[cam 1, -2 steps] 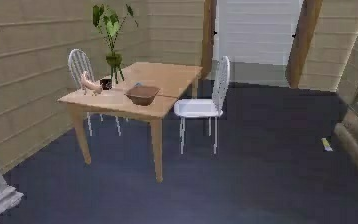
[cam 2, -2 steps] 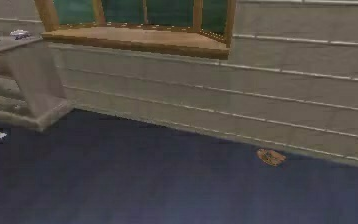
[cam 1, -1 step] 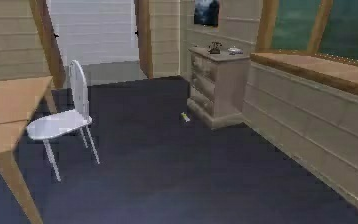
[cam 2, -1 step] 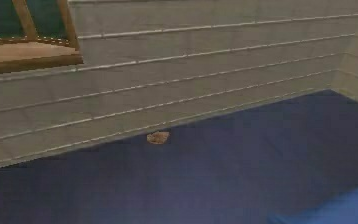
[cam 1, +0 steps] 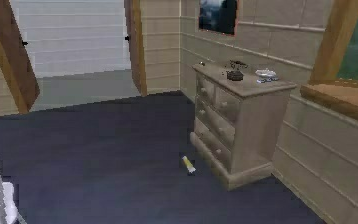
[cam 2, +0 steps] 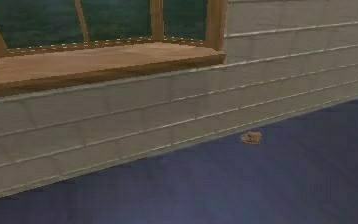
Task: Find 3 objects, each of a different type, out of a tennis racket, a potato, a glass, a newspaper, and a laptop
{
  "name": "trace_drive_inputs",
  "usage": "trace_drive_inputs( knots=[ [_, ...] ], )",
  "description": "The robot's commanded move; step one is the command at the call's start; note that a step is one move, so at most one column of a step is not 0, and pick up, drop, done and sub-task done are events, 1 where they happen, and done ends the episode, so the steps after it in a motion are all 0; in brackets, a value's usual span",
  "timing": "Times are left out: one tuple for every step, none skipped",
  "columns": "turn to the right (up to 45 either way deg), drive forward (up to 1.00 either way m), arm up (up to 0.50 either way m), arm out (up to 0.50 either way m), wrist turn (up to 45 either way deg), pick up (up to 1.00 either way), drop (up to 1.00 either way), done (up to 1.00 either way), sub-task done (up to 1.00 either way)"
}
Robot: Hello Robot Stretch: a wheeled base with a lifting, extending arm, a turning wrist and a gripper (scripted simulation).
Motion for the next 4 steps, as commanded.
trace_drive_inputs(
  knots=[
    [0.0,0.60,0.00,0.00,0.0,0.00,0.00,0.00,0.00],
    [-18.0,0.00,0.00,0.00,0.0,0.00,0.00,0.00,0.00],
    [0.0,0.75,0.00,0.00,0.0,0.00,0.00,0.00,0.00],
    [-12.0,0.00,0.00,0.00,0.0,0.00,0.00,0.00,0.00]
  ],
)
